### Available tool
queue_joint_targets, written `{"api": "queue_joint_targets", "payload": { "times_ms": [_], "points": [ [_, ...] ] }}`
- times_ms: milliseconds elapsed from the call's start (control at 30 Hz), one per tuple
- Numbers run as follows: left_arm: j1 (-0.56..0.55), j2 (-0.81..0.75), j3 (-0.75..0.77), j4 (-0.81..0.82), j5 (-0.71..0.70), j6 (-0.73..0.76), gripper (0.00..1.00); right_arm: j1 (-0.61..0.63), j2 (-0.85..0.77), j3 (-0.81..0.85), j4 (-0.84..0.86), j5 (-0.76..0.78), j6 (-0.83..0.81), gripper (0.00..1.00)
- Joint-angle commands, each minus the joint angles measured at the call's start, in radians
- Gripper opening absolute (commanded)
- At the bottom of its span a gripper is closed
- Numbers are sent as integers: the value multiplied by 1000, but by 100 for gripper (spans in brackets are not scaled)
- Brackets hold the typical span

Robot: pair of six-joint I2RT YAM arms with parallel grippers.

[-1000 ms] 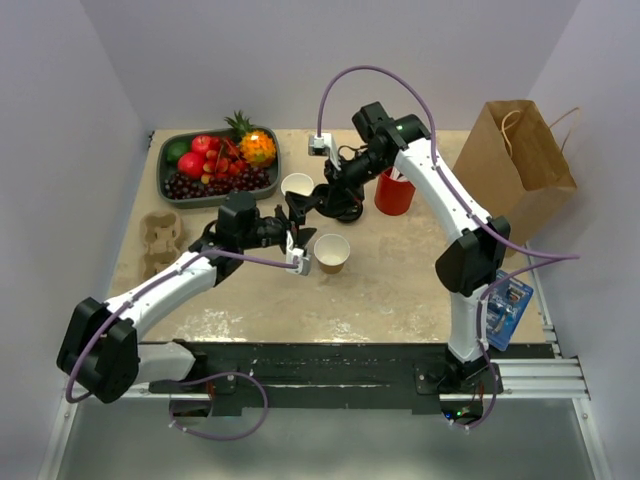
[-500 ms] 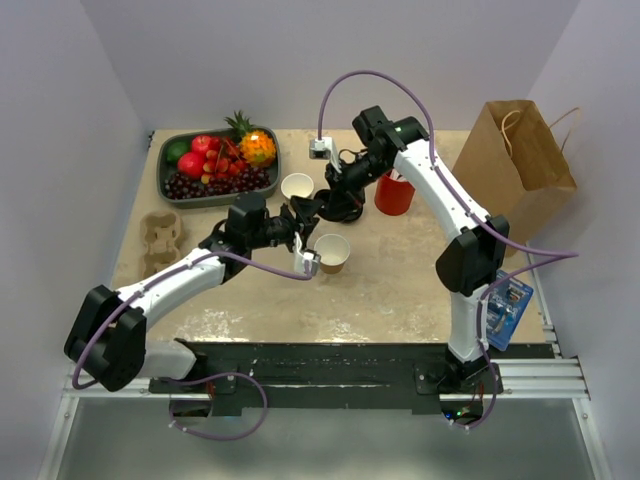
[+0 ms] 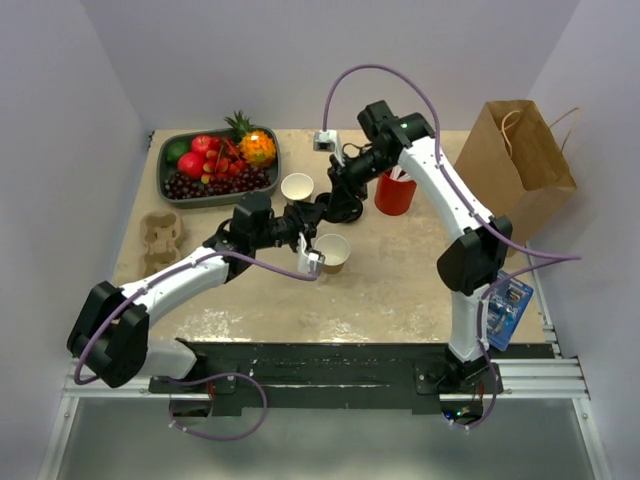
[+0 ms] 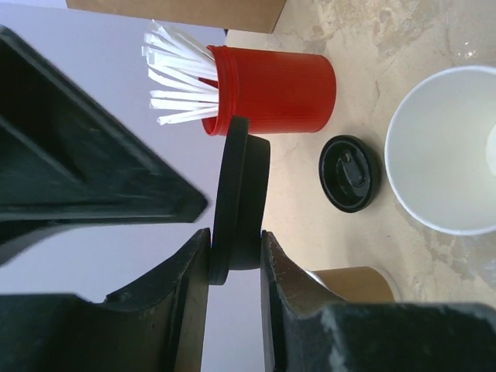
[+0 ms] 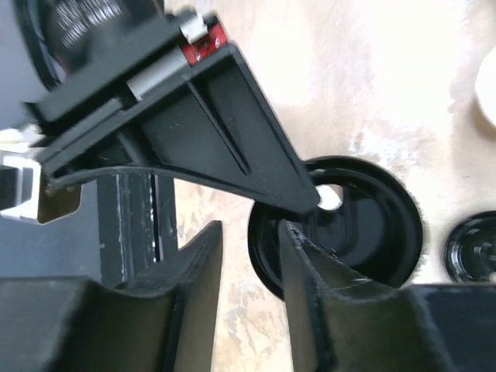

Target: Pack the takeout coffee

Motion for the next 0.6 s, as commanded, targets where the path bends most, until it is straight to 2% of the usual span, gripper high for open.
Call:
{"api": "queue_joint_targets", "payload": {
  "times_ms": [0, 33, 67, 133, 167, 200, 233, 267, 300, 333, 367, 433, 467, 533, 567],
  "points": [
    [-8, -47, 36, 35, -37, -237, 0, -83, -110, 114, 88, -93, 196, 48],
    [-8, -61, 47, 46, -57, -315, 0, -119, -125, 112, 138, -85, 234, 51],
    [-8, -66, 56, 54, -77, -489, 0, -136, -164, 89, 188, -80, 269, 52],
    [-6, -78, 102, 19, -118, -658, 0, -169, -211, 36, 335, -61, 341, 56],
    [-6, -80, 116, 9, -132, -837, 0, -174, -239, -59, 392, -16, 364, 56],
    [4, -81, 134, -39, -132, -919, 0, -179, -312, -120, 520, 16, 408, 57],
    [13, -81, 168, -69, -80, -996, 0, -182, -348, -182, 581, 66, 423, 58],
    [23, -81, 180, -93, -40, -1135, 0, -182, -381, -305, 641, 144, 438, 59],
    [38, -80, 188, -133, 36, -1200, 0, -180, -449, -364, 744, 185, 474, 60],
    [47, -80, 193, -139, 64, -1267, 0, -182, -469, -414, 777, 214, 485, 61],
    [55, -80, 188, -141, 93, -1397, 0, -182, -487, -481, 800, 241, 495, 62],
    [87, -74, 161, -133, 203, -1510, 0, -180, -500, -521, 811, 304, 530, 62],
    [98, -71, 142, -121, 245, -1614, 0, -180, -497, -540, 805, 311, 541, 62],
    [132, -54, 84, -52, 335, -1699, 0, -182, -503, -560, 801, 292, 561, 62],
    [144, -43, 69, 13, 359, -1795, 0, -180, -509, -581, 802, 286, 561, 63]
  ]
}}
